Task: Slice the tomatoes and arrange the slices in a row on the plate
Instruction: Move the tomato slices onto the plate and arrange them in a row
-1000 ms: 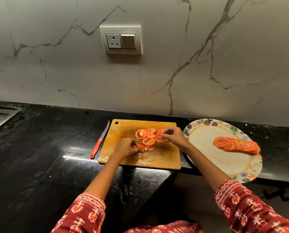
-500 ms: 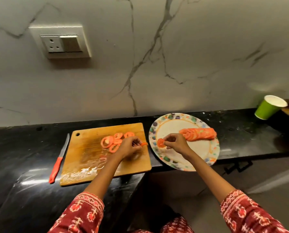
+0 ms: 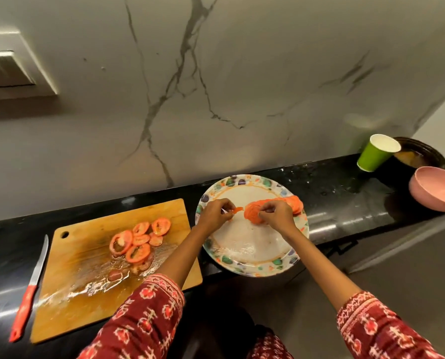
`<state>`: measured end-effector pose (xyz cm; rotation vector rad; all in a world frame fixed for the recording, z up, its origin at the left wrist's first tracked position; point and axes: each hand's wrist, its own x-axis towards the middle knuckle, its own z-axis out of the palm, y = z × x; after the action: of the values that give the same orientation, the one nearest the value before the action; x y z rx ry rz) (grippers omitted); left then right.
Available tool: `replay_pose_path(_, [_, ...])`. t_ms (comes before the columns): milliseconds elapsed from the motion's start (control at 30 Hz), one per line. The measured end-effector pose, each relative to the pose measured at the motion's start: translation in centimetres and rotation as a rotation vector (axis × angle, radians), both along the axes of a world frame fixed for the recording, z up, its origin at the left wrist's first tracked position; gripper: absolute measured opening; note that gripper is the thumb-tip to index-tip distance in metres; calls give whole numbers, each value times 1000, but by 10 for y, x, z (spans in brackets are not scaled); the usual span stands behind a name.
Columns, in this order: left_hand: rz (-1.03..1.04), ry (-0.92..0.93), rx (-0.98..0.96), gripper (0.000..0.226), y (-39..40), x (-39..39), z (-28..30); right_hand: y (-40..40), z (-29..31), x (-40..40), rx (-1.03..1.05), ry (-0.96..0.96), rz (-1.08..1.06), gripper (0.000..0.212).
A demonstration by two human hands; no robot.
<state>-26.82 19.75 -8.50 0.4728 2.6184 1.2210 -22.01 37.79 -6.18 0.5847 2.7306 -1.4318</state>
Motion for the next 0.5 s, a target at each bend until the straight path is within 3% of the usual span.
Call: replay_pose_path(500, [-15, -1, -9, 14, 45, -20, -18, -2, -11, -16, 241, 3, -17, 4])
